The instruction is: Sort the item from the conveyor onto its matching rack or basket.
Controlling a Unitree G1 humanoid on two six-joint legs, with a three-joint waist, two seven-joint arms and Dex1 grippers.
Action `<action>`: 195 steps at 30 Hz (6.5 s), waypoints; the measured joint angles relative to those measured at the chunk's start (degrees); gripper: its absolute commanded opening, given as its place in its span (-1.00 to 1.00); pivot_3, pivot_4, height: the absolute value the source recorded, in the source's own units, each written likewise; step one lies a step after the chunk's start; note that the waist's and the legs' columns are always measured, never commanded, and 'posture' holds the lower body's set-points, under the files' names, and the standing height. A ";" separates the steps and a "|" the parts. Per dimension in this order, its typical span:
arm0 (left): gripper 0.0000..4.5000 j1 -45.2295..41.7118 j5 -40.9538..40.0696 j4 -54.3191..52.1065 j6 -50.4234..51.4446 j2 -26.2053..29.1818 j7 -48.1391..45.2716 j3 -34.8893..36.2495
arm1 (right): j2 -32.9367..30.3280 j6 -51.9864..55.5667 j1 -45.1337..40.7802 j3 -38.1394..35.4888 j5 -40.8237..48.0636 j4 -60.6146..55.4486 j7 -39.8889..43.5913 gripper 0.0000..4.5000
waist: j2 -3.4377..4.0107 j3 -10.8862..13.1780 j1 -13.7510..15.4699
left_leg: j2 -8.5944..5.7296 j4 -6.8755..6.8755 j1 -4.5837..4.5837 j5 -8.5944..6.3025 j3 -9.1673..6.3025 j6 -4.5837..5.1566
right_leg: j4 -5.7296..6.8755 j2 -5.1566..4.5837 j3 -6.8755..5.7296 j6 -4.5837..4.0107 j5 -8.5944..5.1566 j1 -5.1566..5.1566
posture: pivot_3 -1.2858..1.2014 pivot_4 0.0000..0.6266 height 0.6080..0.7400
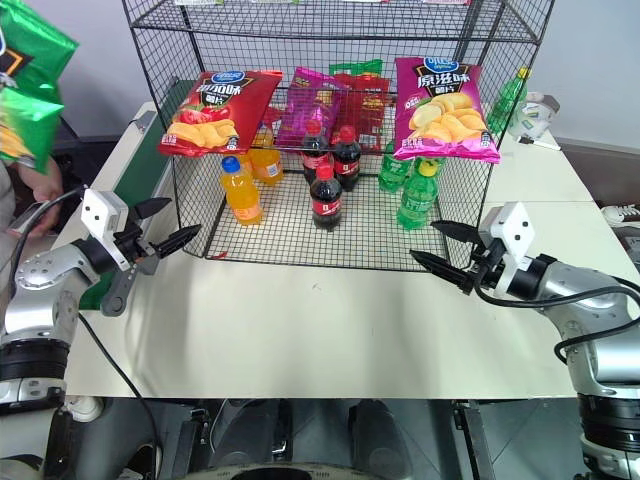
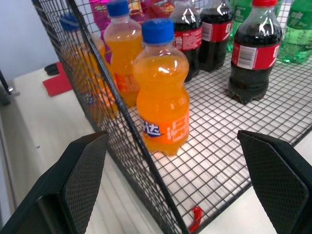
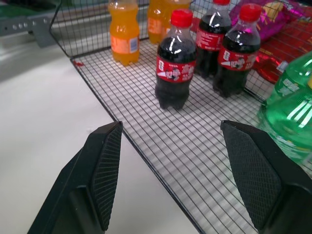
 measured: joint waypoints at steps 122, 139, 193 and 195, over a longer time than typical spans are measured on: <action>1.00 22.51 4.91 -10.28 -12.10 9.31 5.53 13.37 | 7.45 -4.39 -10.53 14.59 4.88 3.71 18.02 0.48 | 0.00 0.00 -0.06 | 0.01 -0.02 -0.03 -0.03 0.01 0.04 | -0.02 -0.16 -0.04 -0.01 0.00 -0.05 | 0.03 -0.52 0.98; 1.00 32.20 28.05 -7.06 -30.95 16.72 22.51 15.16 | 10.87 -6.49 -14.79 18.70 1.76 5.49 18.14 0.99 | 0.00 0.00 -0.36 | 0.00 -0.14 -0.04 -0.06 0.03 0.07 | -0.06 -0.23 -0.07 -0.01 -0.01 -0.09 | 0.03 -0.52 0.98; 0.89 38.17 46.84 -0.58 -43.19 14.82 48.68 11.23 | 10.44 -8.80 -16.26 19.80 -1.73 7.81 17.48 1.00 | -0.06 -0.04 -0.21 | -0.04 -0.16 -0.04 -0.07 0.05 0.08 | -0.05 -0.32 -0.10 -0.01 0.00 -0.08 | 0.03 -0.52 0.98; 0.62 37.39 45.56 -0.54 -43.36 14.82 48.19 10.71 | 10.43 -9.22 -16.21 19.78 -1.85 7.82 17.30 1.00 | -0.06 -0.04 -0.19 | -0.04 -0.16 -0.04 -0.07 0.05 0.08 | -0.05 -0.32 -0.10 -0.01 0.00 -0.08 | 0.03 -0.52 0.98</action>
